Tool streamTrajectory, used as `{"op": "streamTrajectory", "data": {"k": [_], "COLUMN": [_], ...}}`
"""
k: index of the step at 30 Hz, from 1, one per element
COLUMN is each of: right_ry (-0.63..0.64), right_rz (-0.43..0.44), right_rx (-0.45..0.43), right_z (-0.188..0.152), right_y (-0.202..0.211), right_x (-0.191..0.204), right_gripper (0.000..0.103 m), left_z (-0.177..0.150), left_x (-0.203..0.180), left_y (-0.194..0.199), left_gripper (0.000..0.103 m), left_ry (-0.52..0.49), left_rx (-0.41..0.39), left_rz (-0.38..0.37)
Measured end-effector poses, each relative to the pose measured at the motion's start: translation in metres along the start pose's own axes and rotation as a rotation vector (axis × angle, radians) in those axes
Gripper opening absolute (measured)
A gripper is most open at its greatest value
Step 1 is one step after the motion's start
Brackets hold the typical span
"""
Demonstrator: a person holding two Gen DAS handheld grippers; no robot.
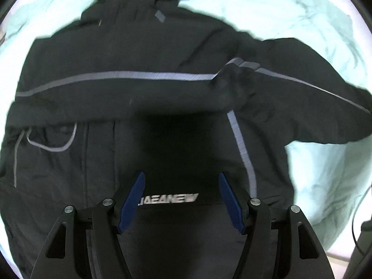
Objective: Fold large clothes
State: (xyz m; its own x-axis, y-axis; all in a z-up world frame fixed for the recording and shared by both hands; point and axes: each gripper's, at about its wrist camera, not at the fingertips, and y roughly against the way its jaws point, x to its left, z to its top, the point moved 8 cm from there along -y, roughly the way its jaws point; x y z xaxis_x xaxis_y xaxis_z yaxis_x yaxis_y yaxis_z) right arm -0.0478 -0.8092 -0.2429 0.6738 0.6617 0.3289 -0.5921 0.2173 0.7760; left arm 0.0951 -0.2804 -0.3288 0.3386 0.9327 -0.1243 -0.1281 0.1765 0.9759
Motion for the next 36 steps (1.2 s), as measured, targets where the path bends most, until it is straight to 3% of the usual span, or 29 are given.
{"op": "streamTrajectory", "data": {"k": [4,9,12,17,21,28,36], "right_ry": [-0.018,-0.056,-0.004,0.146,0.292,0.552,0.737], "right_rz": [-0.114,-0.136,-0.09,-0.002,0.08,0.189,0.29], "right_rx": [0.141,0.176,0.135,0.072,0.053,0.077,0.15], "right_z": [-0.033,-0.031,-0.026,-0.025,-0.045,-0.114,-0.206], "right_y": [-0.047,-0.053,-0.029,0.007,0.03,0.029,0.02], "right_x": [-0.026,-0.023,0.004,0.096,0.19,0.376,0.533], "right_gripper": [0.016,0.016,0.016,0.016,0.016,0.016,0.016], "left_z": [-0.017,-0.014,-0.005,0.014,0.033,0.047,0.036], "left_x": [0.021,0.02,0.017,0.031,0.061,0.145,0.221], "left_y": [-0.039,-0.04,-0.016,0.033,0.068,0.1,0.107], "left_gripper": [0.067,0.068,0.068,0.068,0.068,0.068,0.068], "left_ry": [0.054,0.004,-0.008,-0.021,0.013,0.091,0.207], "left_rx": [0.092,0.076,0.008,-0.123,-0.208,-0.29,-0.318], "left_rz": [-0.015,-0.024,-0.068,-0.094,-0.115,-0.117,-0.097]}}
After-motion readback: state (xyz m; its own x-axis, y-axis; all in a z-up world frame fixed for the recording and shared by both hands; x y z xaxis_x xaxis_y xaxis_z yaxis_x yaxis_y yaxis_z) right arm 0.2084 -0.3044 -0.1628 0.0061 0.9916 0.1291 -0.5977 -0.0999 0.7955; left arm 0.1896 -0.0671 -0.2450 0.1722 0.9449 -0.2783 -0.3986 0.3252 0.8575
